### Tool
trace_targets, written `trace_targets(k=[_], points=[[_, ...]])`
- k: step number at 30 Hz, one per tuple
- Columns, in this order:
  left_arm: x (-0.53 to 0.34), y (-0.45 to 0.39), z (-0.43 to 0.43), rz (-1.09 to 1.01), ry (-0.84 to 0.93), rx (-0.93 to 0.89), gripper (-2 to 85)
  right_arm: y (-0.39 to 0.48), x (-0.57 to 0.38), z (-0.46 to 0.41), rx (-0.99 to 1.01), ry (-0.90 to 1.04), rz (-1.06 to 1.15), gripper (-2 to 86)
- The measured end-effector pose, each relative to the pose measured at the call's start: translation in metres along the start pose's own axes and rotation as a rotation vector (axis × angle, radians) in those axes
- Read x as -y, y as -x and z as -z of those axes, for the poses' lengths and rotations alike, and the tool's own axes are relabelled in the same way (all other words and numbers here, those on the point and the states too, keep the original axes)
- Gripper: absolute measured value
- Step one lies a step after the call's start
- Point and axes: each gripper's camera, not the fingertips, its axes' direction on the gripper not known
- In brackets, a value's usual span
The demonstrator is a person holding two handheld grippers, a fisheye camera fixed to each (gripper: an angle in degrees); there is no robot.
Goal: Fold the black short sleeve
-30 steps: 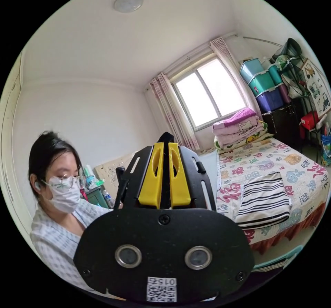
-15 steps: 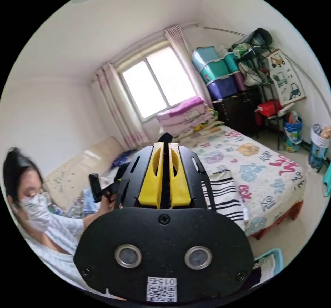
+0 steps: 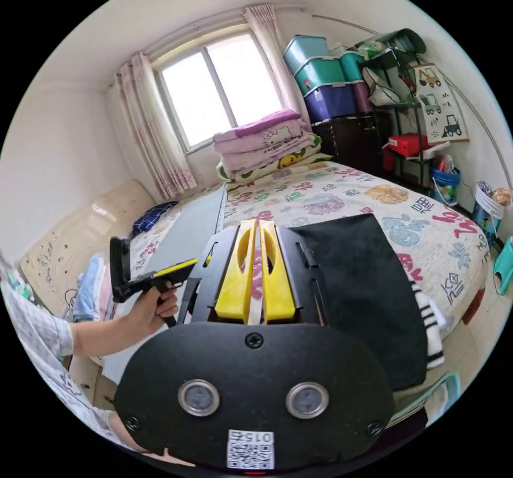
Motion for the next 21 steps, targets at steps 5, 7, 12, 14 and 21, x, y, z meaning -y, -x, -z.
trace_targets(k=[5,7,12,14,21], points=[[-0.1,-0.082,0.139,-0.063,-0.098,0.069,0.2,0.103,-0.068,0.043,-0.094,-0.133,0.006,-0.5],[-0.138,-0.106,0.197,-0.084,-0.13,0.126,0.2,0.133,-0.073,0.047,-0.032,-0.148,0.01,-0.5],[-0.258,-0.153,0.339,0.018,-0.256,0.383,0.2,0.177,-0.073,0.027,0.16,-0.099,-0.05,-0.6],[-0.308,-0.173,0.383,0.098,-0.222,0.543,0.5,0.189,-0.07,0.019,0.251,-0.092,-0.077,-0.6],[-0.39,-0.221,0.49,0.314,-0.276,0.902,4.4,0.206,-0.056,-0.004,0.346,-0.03,-0.095,-0.6]])
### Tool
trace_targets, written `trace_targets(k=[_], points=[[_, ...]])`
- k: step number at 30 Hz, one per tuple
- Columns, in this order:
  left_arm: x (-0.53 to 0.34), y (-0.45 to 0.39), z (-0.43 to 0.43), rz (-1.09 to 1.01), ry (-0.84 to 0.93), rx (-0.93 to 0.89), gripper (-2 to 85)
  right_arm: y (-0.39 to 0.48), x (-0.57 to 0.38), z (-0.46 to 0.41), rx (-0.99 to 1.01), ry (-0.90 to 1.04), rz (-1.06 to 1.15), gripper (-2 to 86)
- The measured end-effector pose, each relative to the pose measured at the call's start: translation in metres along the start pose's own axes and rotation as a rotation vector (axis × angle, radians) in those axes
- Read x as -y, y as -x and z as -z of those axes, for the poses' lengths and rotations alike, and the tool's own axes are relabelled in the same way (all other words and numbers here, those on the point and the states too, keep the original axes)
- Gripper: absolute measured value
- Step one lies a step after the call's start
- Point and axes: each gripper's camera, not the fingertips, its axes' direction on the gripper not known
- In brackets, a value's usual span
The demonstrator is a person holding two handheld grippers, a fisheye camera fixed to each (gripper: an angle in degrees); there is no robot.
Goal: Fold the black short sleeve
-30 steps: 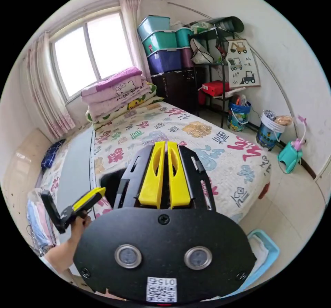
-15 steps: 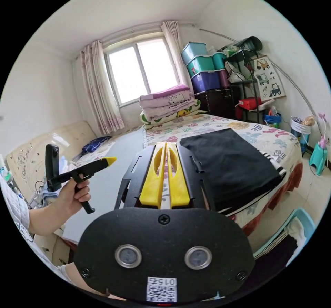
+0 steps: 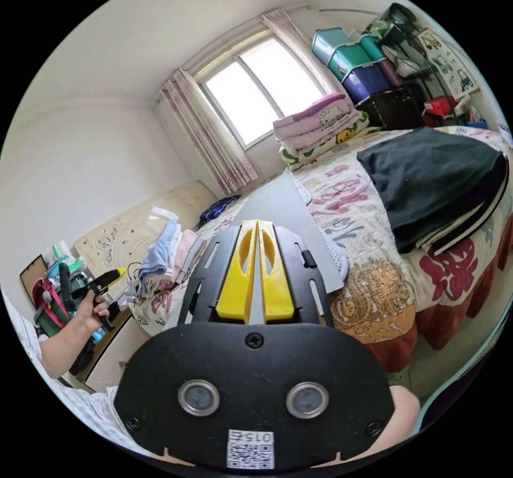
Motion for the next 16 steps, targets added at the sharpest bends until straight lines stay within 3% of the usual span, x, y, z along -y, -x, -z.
trace_targets(k=[2,5,9,16], points=[[0.0,0.032,0.006,0.103,0.021,0.125,7.8,0.0,0.024,-0.01,0.044,0.049,-0.007,-0.6],[-0.008,0.072,0.009,0.303,0.087,0.12,10.3,0.006,0.054,-0.023,-0.012,0.099,0.02,-0.6],[-0.035,0.096,0.028,0.396,0.052,0.141,11.0,0.011,0.087,-0.031,0.006,0.15,0.013,-0.5],[-0.071,0.156,0.029,0.596,0.057,0.113,11.5,0.002,0.136,0.001,0.102,0.036,-0.188,-0.4]])
